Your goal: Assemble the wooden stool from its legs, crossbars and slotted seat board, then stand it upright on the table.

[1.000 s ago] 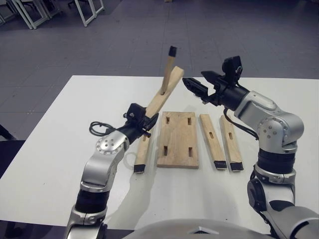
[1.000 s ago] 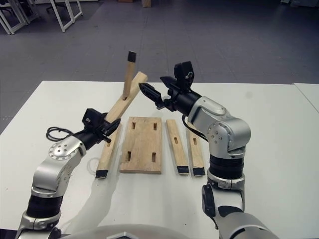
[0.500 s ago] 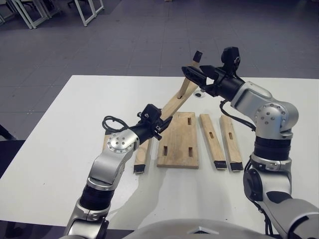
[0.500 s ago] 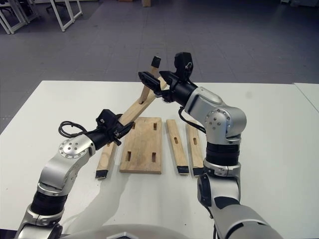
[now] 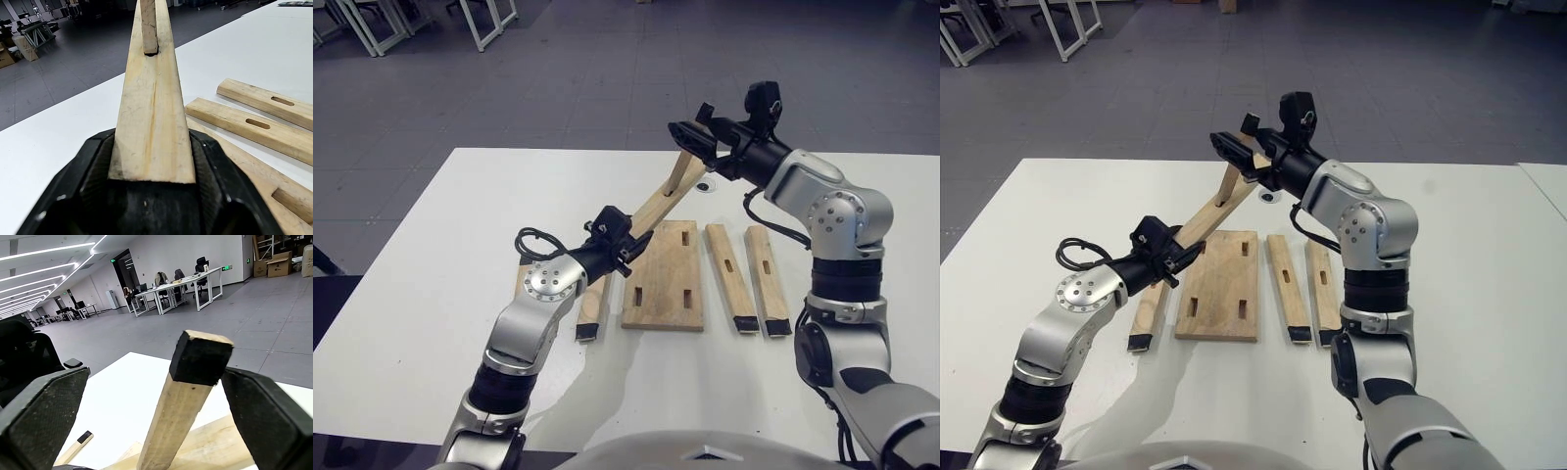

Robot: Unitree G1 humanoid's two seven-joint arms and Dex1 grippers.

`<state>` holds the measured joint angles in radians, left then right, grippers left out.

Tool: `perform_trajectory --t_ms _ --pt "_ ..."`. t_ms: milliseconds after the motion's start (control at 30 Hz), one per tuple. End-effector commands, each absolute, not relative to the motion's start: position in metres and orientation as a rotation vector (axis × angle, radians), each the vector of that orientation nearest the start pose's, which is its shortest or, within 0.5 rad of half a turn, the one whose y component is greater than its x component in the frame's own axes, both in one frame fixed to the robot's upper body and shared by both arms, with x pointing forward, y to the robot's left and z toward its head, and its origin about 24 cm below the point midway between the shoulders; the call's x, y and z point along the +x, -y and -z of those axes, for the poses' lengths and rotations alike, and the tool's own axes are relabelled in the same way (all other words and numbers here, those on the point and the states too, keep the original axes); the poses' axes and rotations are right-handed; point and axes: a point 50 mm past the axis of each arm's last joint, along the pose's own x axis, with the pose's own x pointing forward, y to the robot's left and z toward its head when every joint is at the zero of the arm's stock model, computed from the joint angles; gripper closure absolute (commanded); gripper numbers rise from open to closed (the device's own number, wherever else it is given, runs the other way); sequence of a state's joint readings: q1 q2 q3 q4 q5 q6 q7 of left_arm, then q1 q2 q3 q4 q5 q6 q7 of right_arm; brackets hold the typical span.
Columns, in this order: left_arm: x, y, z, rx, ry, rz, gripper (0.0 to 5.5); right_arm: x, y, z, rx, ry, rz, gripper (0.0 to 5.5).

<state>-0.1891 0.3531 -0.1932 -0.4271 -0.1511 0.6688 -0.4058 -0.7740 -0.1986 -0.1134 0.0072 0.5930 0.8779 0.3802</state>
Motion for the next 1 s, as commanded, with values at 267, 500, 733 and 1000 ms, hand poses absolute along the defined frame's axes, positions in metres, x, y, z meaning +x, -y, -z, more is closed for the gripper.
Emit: perform_trajectory --t_ms 267,500,733,1000 --pt "0.256 -0.121 -0.114 0.254 -0.161 0.65 3.44 0.328 0.094 -0.217 0.249 -0.053 -0.843 0.72" --pt "0.257 -0.122 -0.115 0.254 -0.163 0.643 3.44 0.322 0.091 -0.214 0.246 -0.07 -0.863 0.72" --pt "0.257 -0.122 -0.115 0.254 -0.167 0.638 3.44 0.316 0.089 -0.21 0.24 -0.089 -0.879 0.72" --pt "0.258 -0.123 -0.114 0.254 -0.172 0.637 3.44 0.312 0.089 -0.208 0.239 -0.1 -0.887 0.72"
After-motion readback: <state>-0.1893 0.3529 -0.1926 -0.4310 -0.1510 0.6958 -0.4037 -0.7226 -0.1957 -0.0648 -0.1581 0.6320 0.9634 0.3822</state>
